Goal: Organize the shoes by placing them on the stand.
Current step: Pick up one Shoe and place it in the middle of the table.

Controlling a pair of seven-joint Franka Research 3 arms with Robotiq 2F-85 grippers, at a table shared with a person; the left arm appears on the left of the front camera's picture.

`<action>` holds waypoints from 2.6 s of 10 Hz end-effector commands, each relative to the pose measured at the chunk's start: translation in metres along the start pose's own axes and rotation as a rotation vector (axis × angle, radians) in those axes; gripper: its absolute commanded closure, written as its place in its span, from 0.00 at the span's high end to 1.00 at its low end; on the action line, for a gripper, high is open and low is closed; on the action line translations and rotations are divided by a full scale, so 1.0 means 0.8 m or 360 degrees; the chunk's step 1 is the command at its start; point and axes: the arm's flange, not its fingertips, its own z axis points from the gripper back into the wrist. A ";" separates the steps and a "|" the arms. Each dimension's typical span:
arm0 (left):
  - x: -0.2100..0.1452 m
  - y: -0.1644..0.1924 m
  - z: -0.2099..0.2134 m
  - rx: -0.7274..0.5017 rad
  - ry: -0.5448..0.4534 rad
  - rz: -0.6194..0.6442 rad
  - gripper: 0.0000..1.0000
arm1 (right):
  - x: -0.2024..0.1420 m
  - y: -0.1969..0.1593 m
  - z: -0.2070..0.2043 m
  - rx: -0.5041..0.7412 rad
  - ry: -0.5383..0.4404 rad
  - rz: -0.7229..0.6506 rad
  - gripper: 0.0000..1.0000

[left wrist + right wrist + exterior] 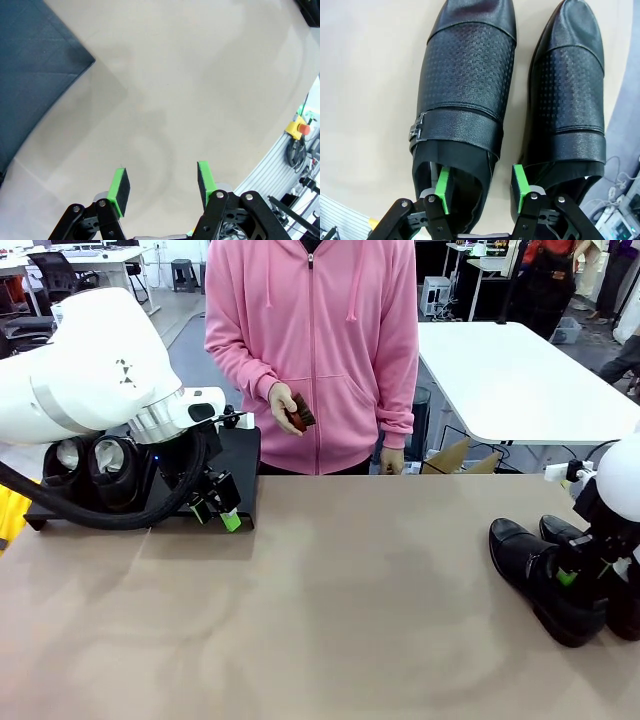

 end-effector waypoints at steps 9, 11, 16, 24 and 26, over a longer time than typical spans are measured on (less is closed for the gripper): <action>-0.007 0.000 0.003 0.0007 0.0009 -0.0012 0.71 | -0.005 -0.004 -0.026 0.0066 0.0109 0.0024 0.00; -0.007 0.000 0.003 0.0007 0.0009 -0.0012 0.71 | -0.010 -0.002 -0.017 0.0067 0.0070 0.0045 0.00; -0.007 0.000 0.003 0.0007 0.0009 -0.0012 0.71 | -0.056 0.099 0.074 0.0025 -0.0211 0.0109 0.00; -0.007 0.000 0.003 0.0007 0.0009 -0.0012 0.71 | -0.021 0.217 0.111 0.0206 -0.0193 0.0055 0.00; -0.007 0.000 0.003 0.0007 0.0009 -0.0012 0.71 | -0.023 0.227 0.104 0.0226 -0.0159 0.0035 0.00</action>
